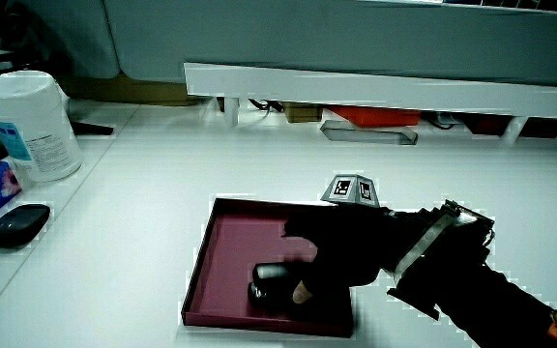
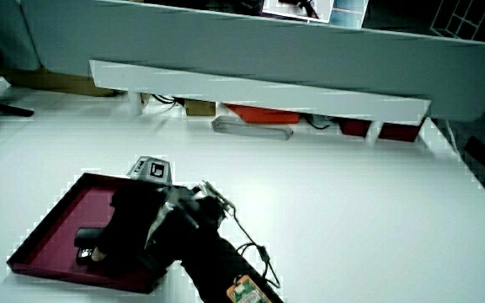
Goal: Pick stapper from plate
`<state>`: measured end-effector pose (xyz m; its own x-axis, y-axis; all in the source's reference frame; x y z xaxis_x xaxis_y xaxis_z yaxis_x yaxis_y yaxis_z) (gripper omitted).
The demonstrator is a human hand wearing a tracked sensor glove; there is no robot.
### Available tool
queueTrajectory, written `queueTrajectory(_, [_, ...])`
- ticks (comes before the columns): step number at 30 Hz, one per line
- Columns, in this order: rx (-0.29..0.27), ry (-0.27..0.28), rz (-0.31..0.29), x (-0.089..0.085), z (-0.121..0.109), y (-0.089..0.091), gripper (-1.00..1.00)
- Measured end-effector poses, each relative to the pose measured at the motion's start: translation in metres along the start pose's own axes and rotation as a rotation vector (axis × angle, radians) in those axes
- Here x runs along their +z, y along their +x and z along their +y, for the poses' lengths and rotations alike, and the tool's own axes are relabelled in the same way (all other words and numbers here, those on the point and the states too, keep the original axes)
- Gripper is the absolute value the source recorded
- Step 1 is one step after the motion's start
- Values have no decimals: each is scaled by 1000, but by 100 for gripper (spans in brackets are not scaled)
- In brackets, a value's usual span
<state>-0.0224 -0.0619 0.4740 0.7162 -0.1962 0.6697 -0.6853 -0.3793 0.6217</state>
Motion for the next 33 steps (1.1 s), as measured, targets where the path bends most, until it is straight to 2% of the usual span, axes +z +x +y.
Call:
queueTrajectory(3, [-5,9,8,-5,6,3,0])
queueTrajectory(4, [9,16,10,-4,5,1,0])
queueTrajectory(10, [10,29,-18,-12,12,0,0])
queueTrajectory(13, [26,40,-16,-13,12,-2,14])
queueTrajectory(17, [53,86,-17,-12,11,-5,32])
queueTrajectory(19, [51,81,-11,-13,12,-5,41])
queueTrajectory(27, [63,149,-33,-15,12,-6,77])
queueTrajectory(33, [69,154,-31,-16,14,-5,100])
